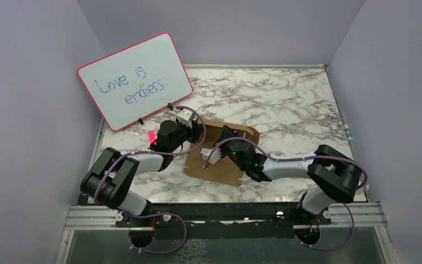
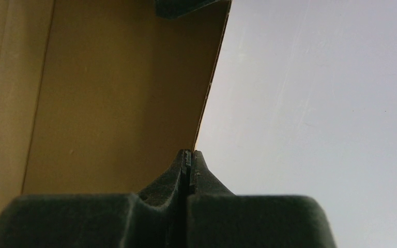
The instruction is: Fold the paper box
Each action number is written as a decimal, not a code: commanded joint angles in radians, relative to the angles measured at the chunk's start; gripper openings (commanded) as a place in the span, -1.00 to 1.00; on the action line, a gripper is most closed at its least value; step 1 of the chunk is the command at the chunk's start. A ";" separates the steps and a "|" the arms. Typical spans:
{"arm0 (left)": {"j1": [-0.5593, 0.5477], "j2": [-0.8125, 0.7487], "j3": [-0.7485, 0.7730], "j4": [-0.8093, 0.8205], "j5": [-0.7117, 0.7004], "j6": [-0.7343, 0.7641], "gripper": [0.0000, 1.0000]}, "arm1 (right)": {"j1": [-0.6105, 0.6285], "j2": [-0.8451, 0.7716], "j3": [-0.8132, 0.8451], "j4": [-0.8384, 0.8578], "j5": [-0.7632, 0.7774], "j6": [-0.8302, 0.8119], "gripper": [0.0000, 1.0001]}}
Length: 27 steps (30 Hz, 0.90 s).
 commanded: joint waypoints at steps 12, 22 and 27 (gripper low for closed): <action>0.001 0.089 -0.086 0.298 0.042 0.008 -0.03 | 0.005 0.061 -0.021 0.011 0.004 -0.076 -0.98; 0.082 -0.051 -0.036 0.201 0.202 -0.004 0.21 | -0.026 0.044 0.003 -0.043 -0.015 -0.086 -0.98; 0.224 -0.136 -0.044 0.164 0.360 -0.030 0.23 | -0.041 0.026 0.003 -0.083 -0.032 -0.107 -0.98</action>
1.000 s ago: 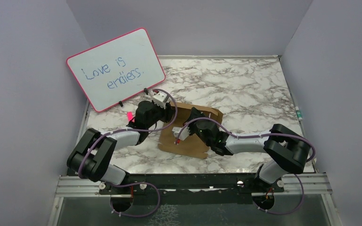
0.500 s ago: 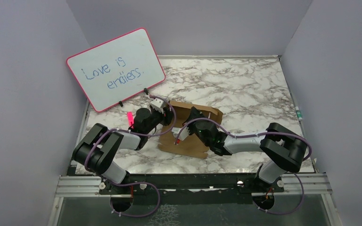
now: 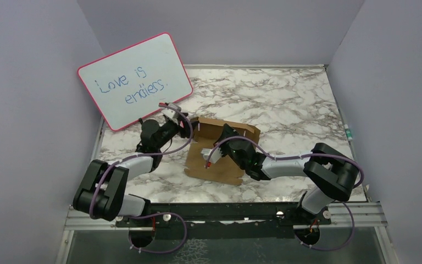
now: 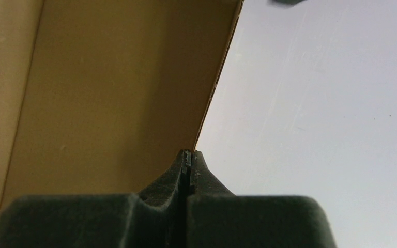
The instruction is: Fold the paper box
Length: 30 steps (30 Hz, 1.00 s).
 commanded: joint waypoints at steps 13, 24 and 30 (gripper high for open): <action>0.341 0.107 0.077 -0.075 0.347 -0.114 0.13 | -0.025 -0.008 0.014 -0.135 -0.021 -0.056 -0.98; 0.249 0.207 0.119 -0.075 0.402 -0.088 0.11 | -0.025 -0.035 0.029 -0.117 -0.002 -0.113 -0.98; 0.213 0.200 0.120 -0.075 0.419 -0.069 0.08 | -0.028 -0.024 0.023 -0.082 -0.006 -0.125 -0.98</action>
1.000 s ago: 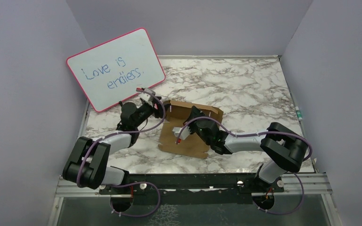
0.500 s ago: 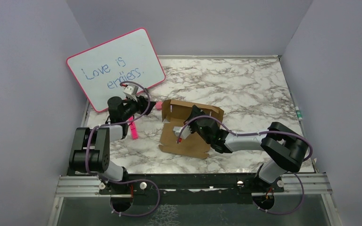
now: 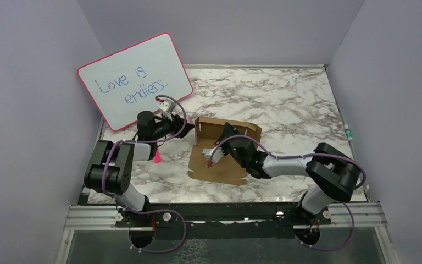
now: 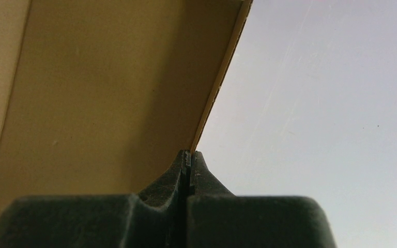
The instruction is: Fold the paper box
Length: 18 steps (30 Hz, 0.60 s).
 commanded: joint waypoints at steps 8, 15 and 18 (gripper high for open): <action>-0.058 0.001 0.013 0.011 0.076 0.052 0.04 | -0.007 0.012 -0.022 0.023 0.009 -0.056 -0.98; -0.080 0.001 0.005 0.011 0.078 0.076 0.02 | -0.005 0.011 -0.039 0.021 0.008 -0.062 -0.98; -0.090 0.008 0.005 0.009 0.070 0.085 0.01 | 0.001 0.018 -0.048 0.034 -0.003 -0.069 -0.98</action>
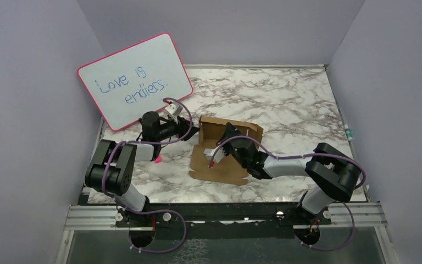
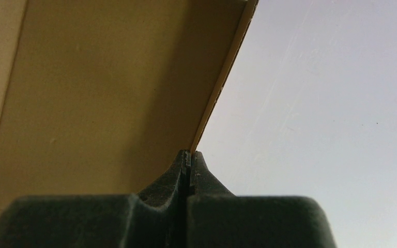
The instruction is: Fold the paper box
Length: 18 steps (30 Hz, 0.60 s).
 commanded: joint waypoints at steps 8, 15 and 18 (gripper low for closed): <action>-0.058 0.003 0.003 0.010 -0.054 0.072 -0.03 | 0.037 0.056 -0.042 0.085 0.011 -0.073 -0.98; -0.086 0.004 -0.003 0.011 -0.153 0.099 -0.10 | 0.055 0.056 -0.029 0.085 0.013 -0.085 -0.98; -0.110 0.012 0.000 0.011 -0.193 0.111 -0.11 | 0.059 0.055 -0.028 0.084 0.015 -0.088 -0.98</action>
